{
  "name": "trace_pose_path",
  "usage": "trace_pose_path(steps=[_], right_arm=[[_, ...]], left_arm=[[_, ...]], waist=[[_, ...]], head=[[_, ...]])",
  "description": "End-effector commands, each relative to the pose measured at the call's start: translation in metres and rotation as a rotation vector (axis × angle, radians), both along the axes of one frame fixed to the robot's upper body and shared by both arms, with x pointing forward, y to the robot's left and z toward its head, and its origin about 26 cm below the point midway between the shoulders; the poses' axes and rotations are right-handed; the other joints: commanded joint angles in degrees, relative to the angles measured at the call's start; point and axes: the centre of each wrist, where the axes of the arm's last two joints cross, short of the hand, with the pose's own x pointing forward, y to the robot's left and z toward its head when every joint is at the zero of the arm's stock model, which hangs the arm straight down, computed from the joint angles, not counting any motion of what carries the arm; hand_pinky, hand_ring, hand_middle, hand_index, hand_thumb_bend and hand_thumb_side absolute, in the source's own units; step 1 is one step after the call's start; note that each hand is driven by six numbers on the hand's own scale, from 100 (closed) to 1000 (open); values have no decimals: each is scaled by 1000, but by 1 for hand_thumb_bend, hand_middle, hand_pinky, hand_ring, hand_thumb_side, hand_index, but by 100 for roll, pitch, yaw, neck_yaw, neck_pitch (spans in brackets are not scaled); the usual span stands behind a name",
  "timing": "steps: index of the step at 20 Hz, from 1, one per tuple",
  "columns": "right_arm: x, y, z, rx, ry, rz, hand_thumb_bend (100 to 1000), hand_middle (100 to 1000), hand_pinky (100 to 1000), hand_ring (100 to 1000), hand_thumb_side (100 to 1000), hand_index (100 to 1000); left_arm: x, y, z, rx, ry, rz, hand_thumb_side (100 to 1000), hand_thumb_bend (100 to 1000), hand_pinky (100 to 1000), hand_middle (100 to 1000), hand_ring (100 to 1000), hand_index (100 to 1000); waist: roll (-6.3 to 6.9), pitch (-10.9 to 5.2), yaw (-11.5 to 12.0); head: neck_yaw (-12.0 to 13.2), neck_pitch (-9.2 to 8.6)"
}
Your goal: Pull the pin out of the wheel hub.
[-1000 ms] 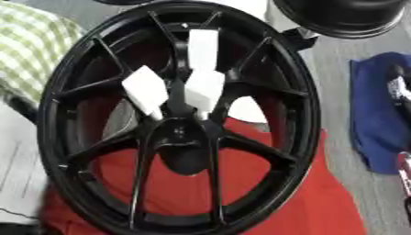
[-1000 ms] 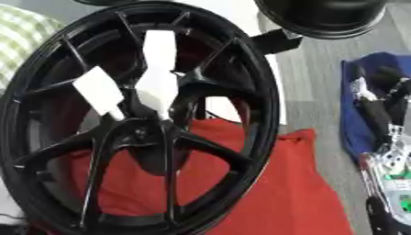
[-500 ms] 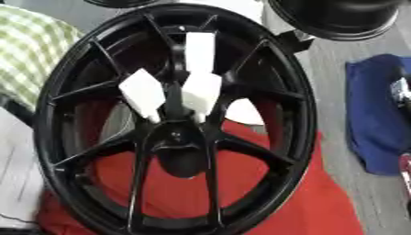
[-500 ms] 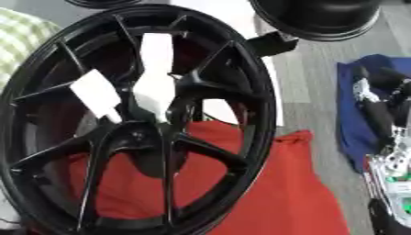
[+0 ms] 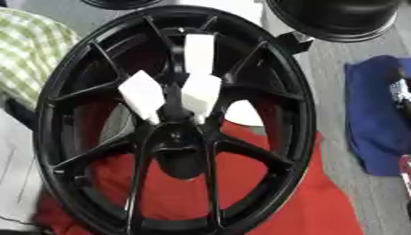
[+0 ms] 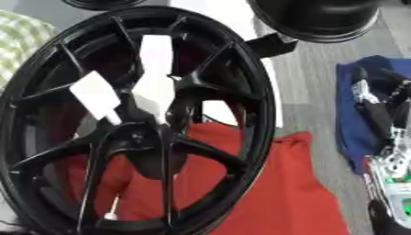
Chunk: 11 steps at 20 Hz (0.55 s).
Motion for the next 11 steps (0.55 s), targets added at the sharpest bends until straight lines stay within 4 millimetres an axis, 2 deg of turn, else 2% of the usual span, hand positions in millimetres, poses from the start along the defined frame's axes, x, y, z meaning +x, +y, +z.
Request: trace_pose_path(steps=[1,6,11], right_arm=[[0,1,11,-14,-37,11,490,581,601,735,342,687],[1,4,12,-3,-38,15,487,579,600,732,342,685],[2,8,14,1,-48,17,486,578,600,732,342,685]], left_arm=[[-2,-22,-7,-198,-161,-60,655,100,538,585,619,691],[8,-61,-60,-509,-205,-160,755,100,548,588,623,694],[19,-80,-102,-648,-190,-165,796,100,573,611,649,719]], waist=[[-12,-176,-12],[-68,-168,-36],[-120,-156,-73]], head=[[6,-91],[48,-108],[100,-143]])
